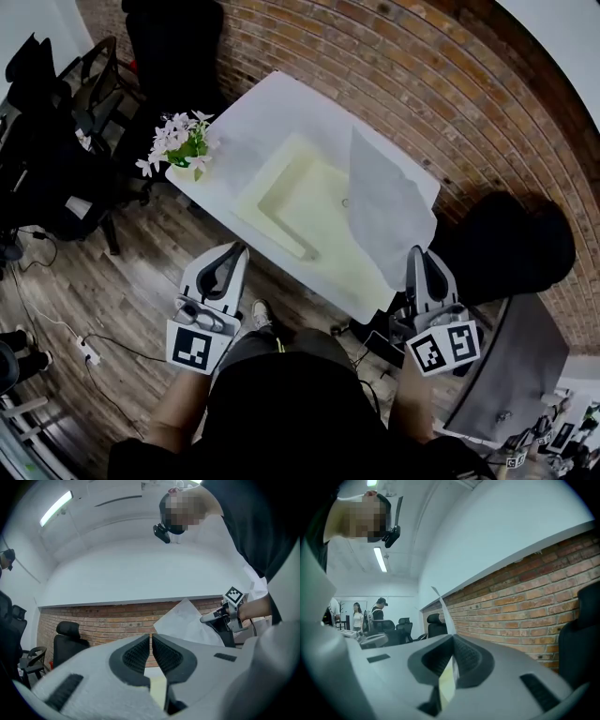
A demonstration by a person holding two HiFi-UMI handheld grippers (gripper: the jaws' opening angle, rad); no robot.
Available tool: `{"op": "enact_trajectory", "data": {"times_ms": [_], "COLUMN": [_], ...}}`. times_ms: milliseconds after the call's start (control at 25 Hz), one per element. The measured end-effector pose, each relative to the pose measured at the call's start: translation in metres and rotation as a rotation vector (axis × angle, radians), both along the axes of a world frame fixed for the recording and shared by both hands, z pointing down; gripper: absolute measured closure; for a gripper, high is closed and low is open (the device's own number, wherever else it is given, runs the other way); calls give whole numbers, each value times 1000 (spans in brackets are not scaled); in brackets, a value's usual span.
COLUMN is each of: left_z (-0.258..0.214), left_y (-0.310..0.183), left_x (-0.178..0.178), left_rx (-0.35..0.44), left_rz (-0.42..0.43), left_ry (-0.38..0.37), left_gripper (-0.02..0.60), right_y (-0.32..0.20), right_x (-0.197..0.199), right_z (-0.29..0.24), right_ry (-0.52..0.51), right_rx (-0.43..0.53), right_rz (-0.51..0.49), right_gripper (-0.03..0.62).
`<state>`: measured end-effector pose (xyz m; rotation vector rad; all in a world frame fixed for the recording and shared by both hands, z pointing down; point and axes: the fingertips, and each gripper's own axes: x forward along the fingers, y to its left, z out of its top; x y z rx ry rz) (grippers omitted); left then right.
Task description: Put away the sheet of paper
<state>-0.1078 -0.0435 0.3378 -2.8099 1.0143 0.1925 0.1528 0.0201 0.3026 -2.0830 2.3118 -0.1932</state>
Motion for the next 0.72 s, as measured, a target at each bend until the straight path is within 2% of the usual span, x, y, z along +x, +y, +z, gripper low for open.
{"op": "enact_trajectory", "data": {"times_ms": [280, 400, 560, 720], "left_z": [5, 3, -5, -6], "left_y": [-24, -29, -33, -39], "left_x": [16, 21, 27, 35], "left_rx": [-15, -34, -9, -19], "left_rz": [38, 28, 27, 26], "left_ry": [12, 22, 0, 4], "left_gripper": [543, 544, 545, 544], "right_y": [-18, -24, -32, -37], "right_x": [11, 14, 21, 29], "right_z": [6, 8, 14, 22], "right_ry": [-9, -29, -55, -70], "right_rx": [-14, -7, -16, -29], "right_rz": [28, 15, 3, 6], "right_gripper": [579, 579, 579, 579]}}
